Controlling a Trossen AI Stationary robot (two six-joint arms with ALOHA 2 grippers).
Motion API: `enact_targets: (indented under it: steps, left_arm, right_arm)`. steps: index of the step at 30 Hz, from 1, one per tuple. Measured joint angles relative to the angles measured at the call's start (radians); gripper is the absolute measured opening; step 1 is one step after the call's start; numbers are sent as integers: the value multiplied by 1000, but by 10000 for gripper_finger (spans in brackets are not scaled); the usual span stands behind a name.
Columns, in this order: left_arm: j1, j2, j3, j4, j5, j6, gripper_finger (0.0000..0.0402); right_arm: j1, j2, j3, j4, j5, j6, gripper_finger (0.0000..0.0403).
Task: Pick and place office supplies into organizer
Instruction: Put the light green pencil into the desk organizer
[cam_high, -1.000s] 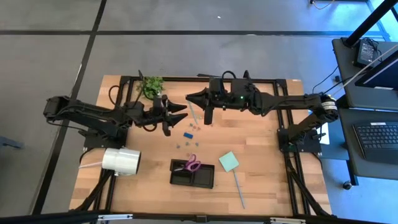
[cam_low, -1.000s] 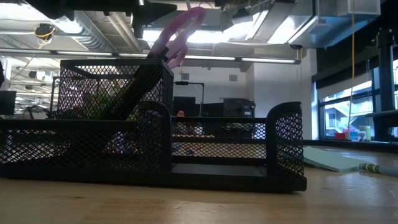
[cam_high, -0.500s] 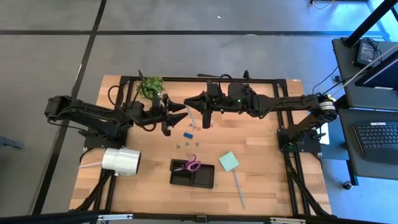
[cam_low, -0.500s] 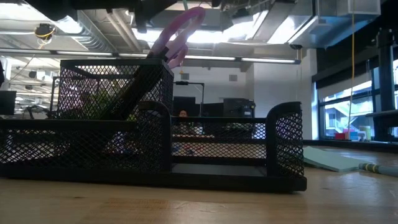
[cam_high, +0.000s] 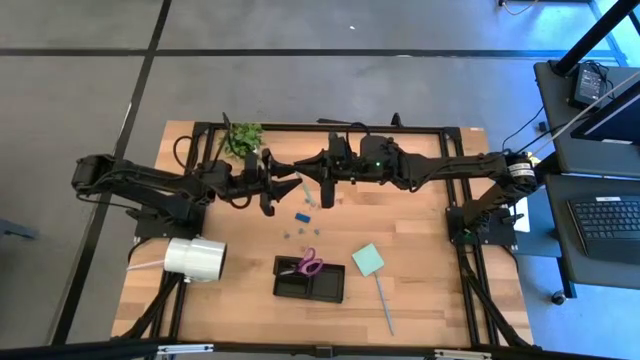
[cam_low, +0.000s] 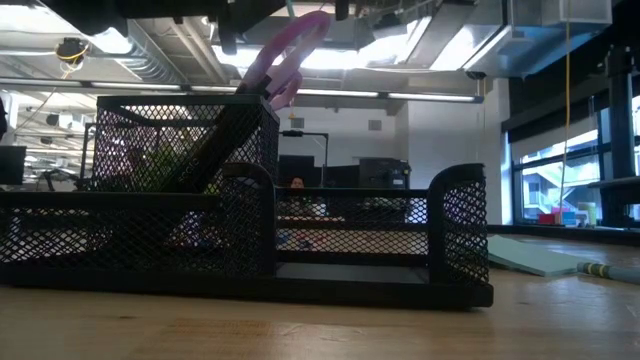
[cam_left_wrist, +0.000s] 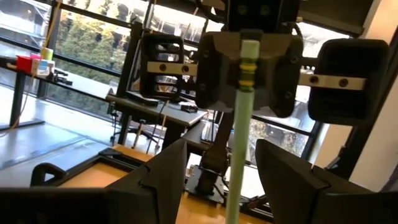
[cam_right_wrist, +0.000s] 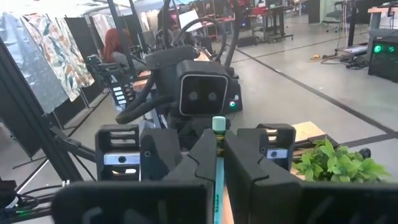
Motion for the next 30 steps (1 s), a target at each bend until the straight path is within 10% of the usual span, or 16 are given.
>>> enact_targets:
  steps: [30]
  left_arm:
    - [33,0,0,3,62,-2,113]
  right_arm:
    - [-3,21,0,29,-20,21,16]
